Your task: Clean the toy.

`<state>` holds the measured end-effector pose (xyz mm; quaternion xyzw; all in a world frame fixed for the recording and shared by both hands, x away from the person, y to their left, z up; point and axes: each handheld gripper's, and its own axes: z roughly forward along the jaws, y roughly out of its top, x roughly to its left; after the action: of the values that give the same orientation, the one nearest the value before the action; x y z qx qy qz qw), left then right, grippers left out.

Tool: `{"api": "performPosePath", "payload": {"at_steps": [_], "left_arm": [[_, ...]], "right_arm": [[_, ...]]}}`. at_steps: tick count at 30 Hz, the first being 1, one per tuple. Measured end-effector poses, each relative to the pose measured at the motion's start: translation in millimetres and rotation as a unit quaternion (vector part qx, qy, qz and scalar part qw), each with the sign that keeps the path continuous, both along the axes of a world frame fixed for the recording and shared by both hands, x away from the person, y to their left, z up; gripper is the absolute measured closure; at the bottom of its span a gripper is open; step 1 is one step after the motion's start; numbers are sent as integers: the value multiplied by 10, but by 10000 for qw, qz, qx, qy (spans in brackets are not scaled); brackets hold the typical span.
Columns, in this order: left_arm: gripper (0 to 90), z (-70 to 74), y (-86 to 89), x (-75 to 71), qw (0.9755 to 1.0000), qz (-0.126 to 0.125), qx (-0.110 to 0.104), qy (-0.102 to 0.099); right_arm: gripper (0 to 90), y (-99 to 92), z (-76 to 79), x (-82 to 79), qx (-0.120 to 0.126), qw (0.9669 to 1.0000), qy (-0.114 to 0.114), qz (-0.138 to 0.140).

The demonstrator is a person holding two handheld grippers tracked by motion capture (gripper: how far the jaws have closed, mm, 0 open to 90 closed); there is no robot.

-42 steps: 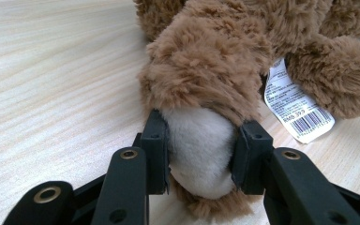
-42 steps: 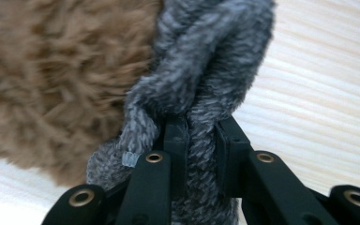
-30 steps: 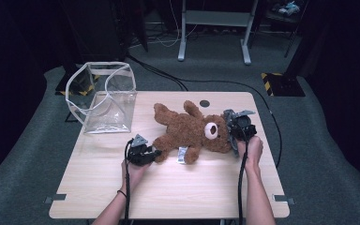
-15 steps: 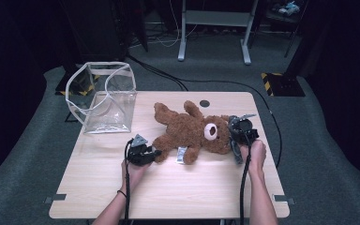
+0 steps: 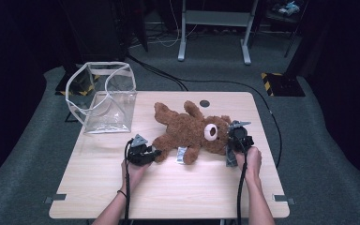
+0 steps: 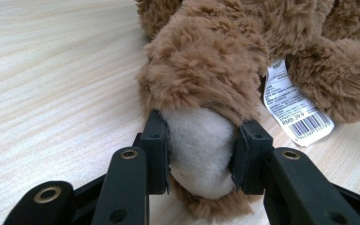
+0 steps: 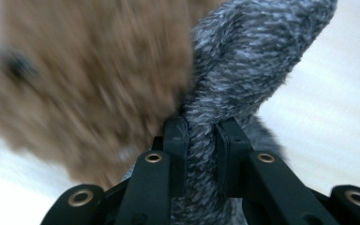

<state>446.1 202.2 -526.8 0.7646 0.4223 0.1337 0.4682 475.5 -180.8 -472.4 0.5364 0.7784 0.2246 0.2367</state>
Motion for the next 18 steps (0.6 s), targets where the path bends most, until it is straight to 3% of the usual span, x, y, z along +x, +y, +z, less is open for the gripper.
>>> {"api": "performPosePath", "payload": {"at_steps": [2,4,6,13,18], "left_arm": [[627,1,1,0,10000,0,7,0],[627,1,1,0,10000,1,7,0],[627,1,1,-1,10000,5,5,1],[611,1,2,-2,10000,27,6,-11],[448,24,3,-15,9999,59,127,8]], "right_arm": [[773,-44,-84,-28,30,9999,132,22],[771,-54,-67,-68,61,9999,135,-3],[770,-83,12,-96,62,10000,-20,-13],[762,-86,351,-277,429,9971,-627,22],[759,-119,419,-382,583,9949,-814,96]]}}
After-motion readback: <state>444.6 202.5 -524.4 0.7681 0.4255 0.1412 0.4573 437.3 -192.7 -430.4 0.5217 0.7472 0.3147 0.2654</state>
